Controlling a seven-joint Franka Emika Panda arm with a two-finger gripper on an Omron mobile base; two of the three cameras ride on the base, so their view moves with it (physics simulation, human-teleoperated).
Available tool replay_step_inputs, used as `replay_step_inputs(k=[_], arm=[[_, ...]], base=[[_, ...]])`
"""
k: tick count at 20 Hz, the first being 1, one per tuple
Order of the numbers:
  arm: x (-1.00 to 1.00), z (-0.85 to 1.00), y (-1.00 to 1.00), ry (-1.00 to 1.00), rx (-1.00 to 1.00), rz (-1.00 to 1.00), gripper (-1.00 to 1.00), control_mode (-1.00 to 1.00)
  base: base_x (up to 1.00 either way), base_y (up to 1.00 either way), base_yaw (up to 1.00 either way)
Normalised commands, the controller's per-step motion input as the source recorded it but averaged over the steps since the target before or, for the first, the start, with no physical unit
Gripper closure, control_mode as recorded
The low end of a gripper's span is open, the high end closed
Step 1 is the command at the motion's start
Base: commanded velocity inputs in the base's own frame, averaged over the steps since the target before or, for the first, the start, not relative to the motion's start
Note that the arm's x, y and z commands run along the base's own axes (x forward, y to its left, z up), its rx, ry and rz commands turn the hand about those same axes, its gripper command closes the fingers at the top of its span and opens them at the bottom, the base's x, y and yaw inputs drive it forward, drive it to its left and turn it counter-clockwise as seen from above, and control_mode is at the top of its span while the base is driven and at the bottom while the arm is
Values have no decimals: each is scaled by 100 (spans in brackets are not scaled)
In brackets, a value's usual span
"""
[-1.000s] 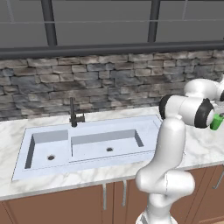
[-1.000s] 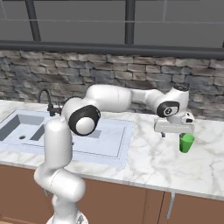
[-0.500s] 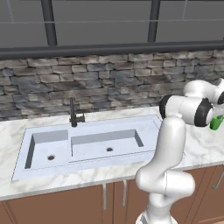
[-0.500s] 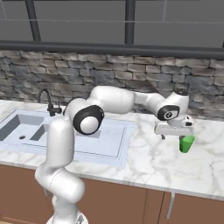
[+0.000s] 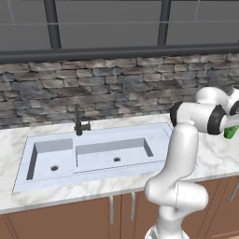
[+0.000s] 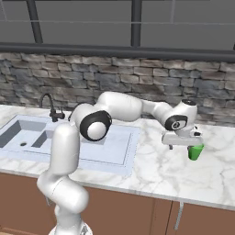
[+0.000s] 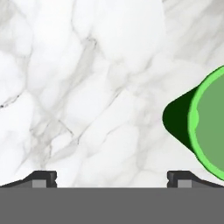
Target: Place the pot in the left basin and the cup in the right basin of the sink.
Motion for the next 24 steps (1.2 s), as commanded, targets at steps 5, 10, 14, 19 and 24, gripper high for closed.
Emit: replay_step_inputs(k=[5,10,14,19,24], arm=[[-6,11,-8,2,0,0,-100,-100],[-13,51,-1,1,-2,0,-100,-100],[26,20,0,0,-2,0,-100,-100],[38,-15,-12,0,0,1,-100,-100],[21,-5,-36,0,0,0,-100,-100]], base=[[0,0,0],[0,0,0],[0,0,0],[0,0,0],[0,0,0]])
